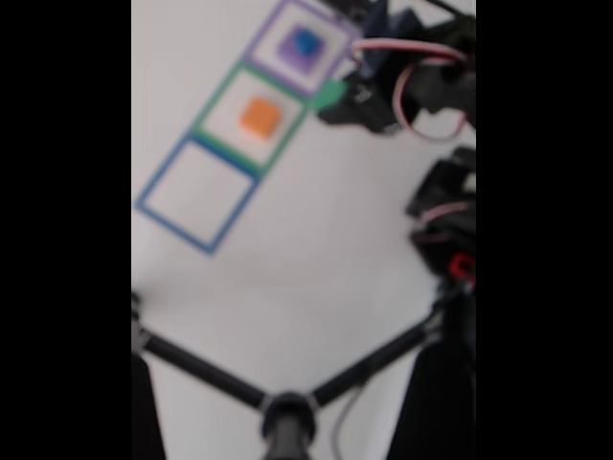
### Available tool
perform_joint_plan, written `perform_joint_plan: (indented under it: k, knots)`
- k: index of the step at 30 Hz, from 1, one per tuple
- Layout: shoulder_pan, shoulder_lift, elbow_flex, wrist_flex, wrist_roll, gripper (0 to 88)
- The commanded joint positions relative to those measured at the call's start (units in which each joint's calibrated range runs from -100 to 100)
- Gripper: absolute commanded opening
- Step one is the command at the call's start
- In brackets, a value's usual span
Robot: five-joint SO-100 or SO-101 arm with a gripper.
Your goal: Tower of hanoi
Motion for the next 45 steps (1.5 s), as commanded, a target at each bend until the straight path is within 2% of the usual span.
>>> perform_joint_plan:
  k: [1,8,15,24,45]
  knots:
    - [0.4,-1.9,11.1,-15.7,0.6,7.4]
    - [0.5,-0.6,26.5,-36.0,0.6,7.5]
    - [1.2,5.8,42.1,-64.6,0.6,7.4]
    - [-1.8,17.7,49.7,-90.3,0.6,7.4]
    - [-1.4,38.8,51.9,-116.4,0.6,7.2]
